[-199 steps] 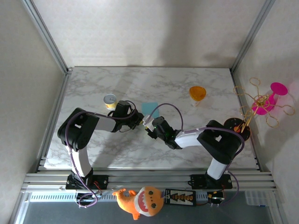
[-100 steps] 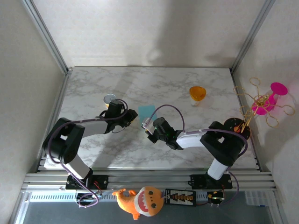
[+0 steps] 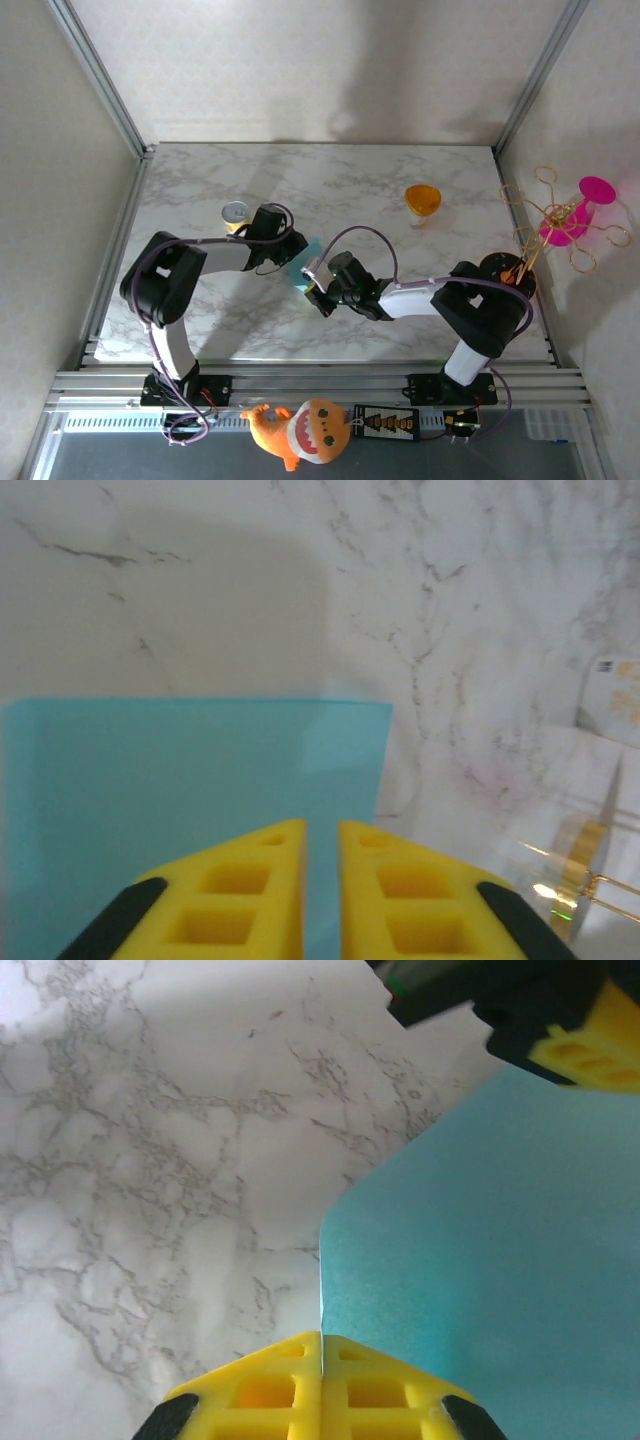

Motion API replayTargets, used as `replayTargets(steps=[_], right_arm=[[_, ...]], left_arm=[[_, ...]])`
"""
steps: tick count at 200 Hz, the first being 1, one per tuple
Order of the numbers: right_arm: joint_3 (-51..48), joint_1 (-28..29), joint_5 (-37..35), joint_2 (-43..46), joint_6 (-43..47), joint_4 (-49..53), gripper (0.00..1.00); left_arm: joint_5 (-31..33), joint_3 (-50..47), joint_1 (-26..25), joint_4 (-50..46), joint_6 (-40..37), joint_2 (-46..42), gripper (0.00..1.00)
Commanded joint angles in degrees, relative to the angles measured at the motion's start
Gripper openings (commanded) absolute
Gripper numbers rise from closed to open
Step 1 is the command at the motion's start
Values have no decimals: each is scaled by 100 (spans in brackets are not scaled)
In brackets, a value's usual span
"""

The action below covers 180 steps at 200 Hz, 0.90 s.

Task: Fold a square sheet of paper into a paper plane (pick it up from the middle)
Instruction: Third fold the triangle at the center of the table.

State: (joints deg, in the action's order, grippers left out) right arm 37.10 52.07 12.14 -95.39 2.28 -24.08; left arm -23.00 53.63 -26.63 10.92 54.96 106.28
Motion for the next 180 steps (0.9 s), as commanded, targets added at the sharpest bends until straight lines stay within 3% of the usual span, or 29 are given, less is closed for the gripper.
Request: replayTargets(steps=[1, 70, 180], right_arm=[[-54, -150, 374, 175, -297, 33, 3], [183, -524, 376, -27, -633, 352, 3], [621, -562, -262, -306, -711, 849, 4]], left_arm=[[115, 216, -52, -436, -239, 228, 12], [254, 385, -148, -923, -547, 512, 2], [72, 465, -187, -934, -722, 596, 0]])
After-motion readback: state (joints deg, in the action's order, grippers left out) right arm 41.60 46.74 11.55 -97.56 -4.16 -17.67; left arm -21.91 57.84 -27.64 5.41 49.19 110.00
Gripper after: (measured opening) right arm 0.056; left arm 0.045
